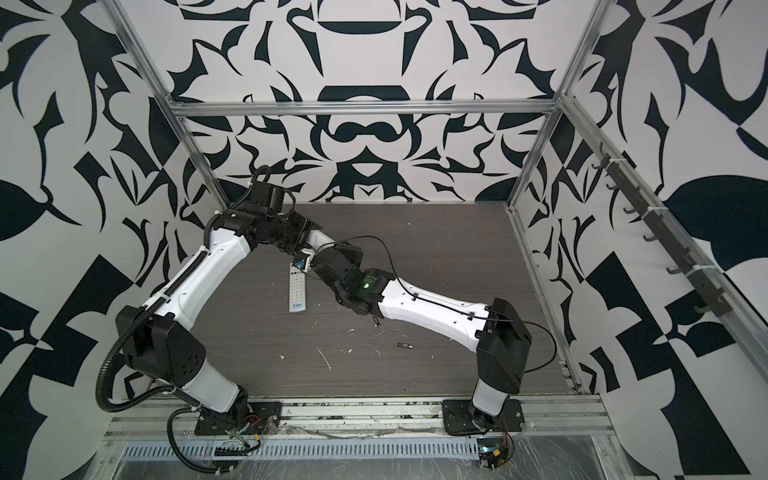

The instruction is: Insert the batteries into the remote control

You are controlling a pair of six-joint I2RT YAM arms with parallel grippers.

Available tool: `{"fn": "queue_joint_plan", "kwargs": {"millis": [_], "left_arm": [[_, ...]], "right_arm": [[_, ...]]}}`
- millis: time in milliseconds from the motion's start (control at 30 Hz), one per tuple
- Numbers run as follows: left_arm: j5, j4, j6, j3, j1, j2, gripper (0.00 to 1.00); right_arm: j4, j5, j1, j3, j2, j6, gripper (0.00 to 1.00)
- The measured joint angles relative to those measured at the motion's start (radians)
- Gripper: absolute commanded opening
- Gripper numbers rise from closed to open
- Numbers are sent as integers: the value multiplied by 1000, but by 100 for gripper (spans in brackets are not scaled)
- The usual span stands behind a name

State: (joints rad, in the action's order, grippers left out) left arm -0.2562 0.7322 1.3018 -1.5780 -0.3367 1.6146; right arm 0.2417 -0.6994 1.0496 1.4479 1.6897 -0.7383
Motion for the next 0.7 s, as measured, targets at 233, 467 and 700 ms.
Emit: {"fn": "queue_joint_plan", "kwargs": {"millis": [233, 467, 700], "left_arm": [[-20, -53, 6, 47, 0, -25, 72], [-45, -133, -9, 80, -1, -73, 99], [-61, -224, -95, 160, -2, -156, 99]], "right_arm": [[-15, 3, 0, -31, -24, -1, 0], [39, 58, -12, -54, -78, 90, 0], [132, 204, -107, -54, -174, 313, 0]]}}
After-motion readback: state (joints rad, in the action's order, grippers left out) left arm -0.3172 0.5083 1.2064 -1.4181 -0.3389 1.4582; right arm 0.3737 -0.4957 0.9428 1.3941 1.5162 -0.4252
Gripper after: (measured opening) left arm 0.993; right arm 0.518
